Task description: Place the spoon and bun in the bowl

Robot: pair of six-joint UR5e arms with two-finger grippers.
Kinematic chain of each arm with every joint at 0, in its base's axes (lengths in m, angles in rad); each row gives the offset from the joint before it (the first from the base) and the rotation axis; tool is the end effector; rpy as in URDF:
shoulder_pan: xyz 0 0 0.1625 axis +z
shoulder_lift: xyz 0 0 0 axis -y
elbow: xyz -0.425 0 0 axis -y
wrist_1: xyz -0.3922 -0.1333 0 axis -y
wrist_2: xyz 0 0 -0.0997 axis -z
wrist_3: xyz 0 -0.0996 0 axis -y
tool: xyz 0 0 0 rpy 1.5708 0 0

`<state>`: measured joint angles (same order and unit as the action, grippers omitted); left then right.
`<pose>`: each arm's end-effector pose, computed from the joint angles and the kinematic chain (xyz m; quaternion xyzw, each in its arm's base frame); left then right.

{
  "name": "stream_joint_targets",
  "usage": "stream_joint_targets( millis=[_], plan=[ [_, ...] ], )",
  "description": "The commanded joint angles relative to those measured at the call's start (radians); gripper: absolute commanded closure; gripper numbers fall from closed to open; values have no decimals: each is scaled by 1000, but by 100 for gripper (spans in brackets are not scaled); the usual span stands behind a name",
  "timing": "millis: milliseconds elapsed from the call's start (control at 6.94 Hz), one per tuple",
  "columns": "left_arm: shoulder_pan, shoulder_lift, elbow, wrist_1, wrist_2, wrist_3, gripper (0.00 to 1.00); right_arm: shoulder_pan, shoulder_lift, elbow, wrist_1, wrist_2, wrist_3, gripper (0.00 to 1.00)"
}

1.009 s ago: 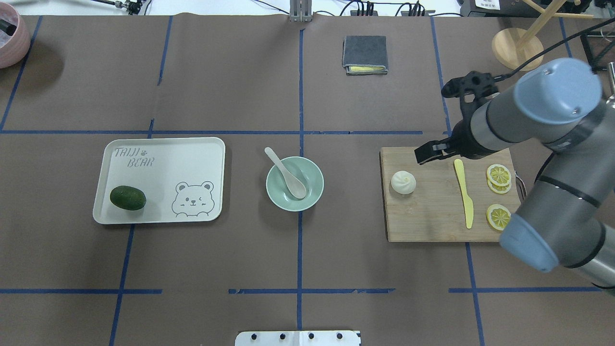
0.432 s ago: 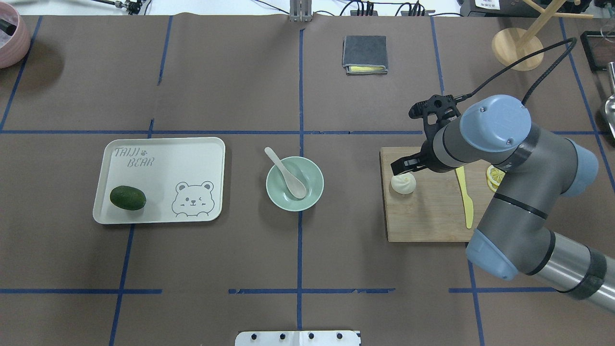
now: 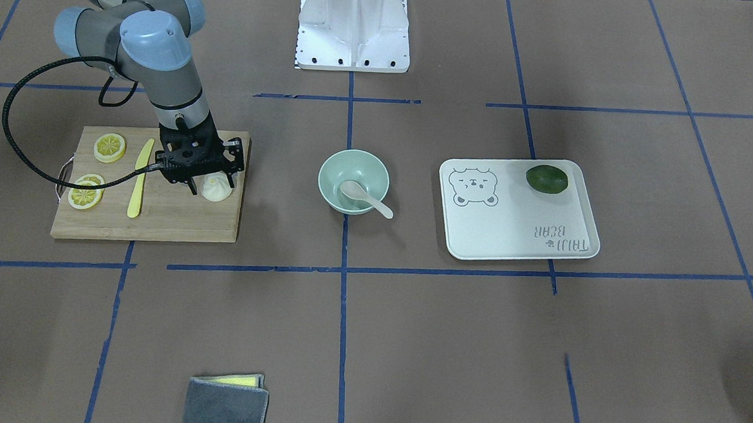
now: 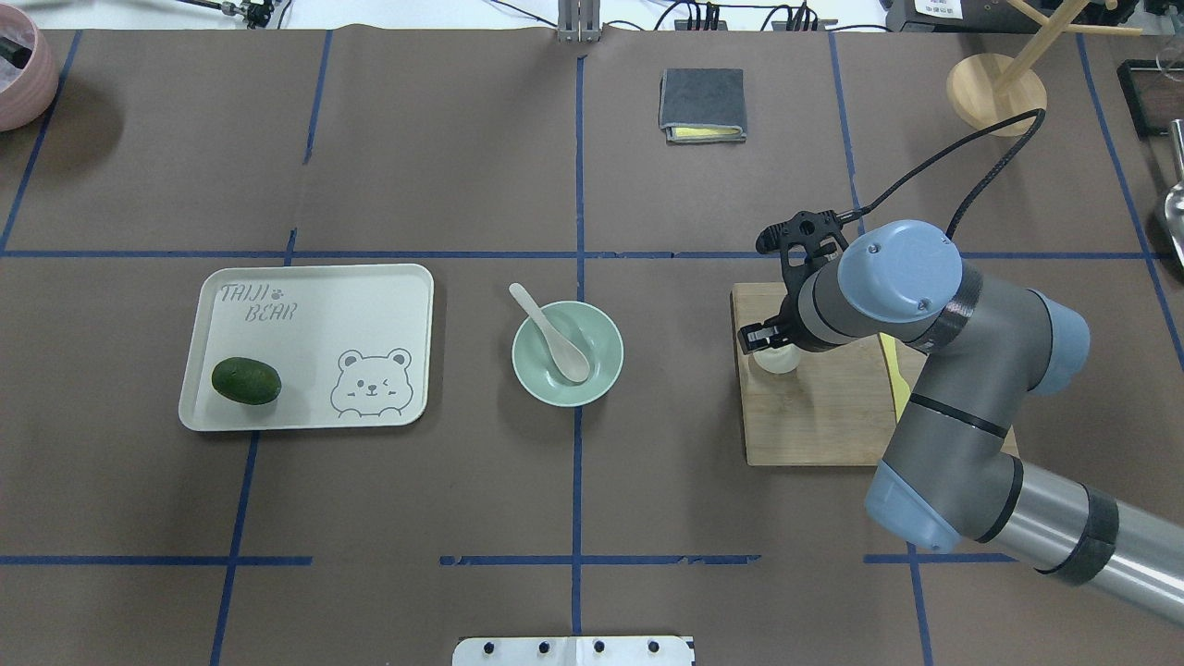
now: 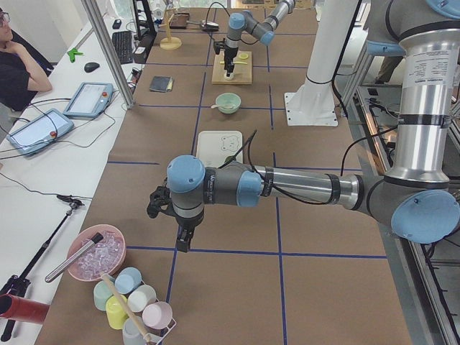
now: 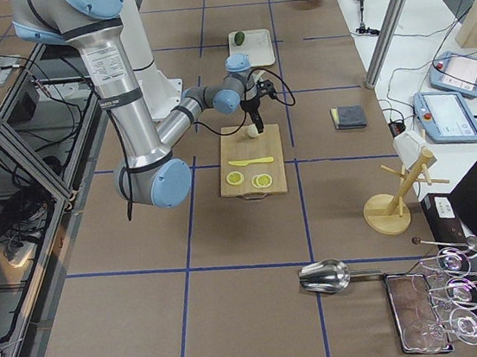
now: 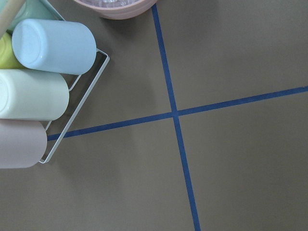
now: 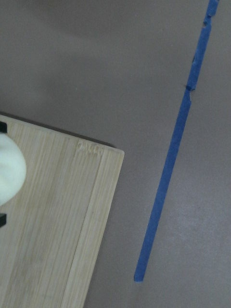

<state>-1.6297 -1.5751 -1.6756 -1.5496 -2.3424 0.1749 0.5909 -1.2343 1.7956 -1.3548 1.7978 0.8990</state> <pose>-0.0930 -0.4927 0.6072 0.0843 0.3686 0.0702 0.9231 -0.4460 -0.4327 0.3542 0.1376 -0.3658 -0.0801 0.9170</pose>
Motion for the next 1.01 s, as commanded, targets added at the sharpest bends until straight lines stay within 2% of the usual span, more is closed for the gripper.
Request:
stream_joint_targets(
  millis=[0, 144, 432, 721, 865],
  plan=[
    [1, 0, -1, -1, 0, 0, 0, -5, 1, -5, -3, 2, 31, 100],
    [-1, 0, -1, -1, 0, 0, 0, -13, 3, -4, -1, -3, 56, 100],
    [-1, 0, -1, -1, -17, 0, 0, -17, 106, 2, -22, -3, 182, 100],
    [-1, 4, -41, -1, -20, -2, 0, -20, 310, -2, -220, -3, 276, 100],
    [1, 4, -41, -1, -14, 0, 0, -25, 379, -24, -254, -6, 332, 100]
  ],
)
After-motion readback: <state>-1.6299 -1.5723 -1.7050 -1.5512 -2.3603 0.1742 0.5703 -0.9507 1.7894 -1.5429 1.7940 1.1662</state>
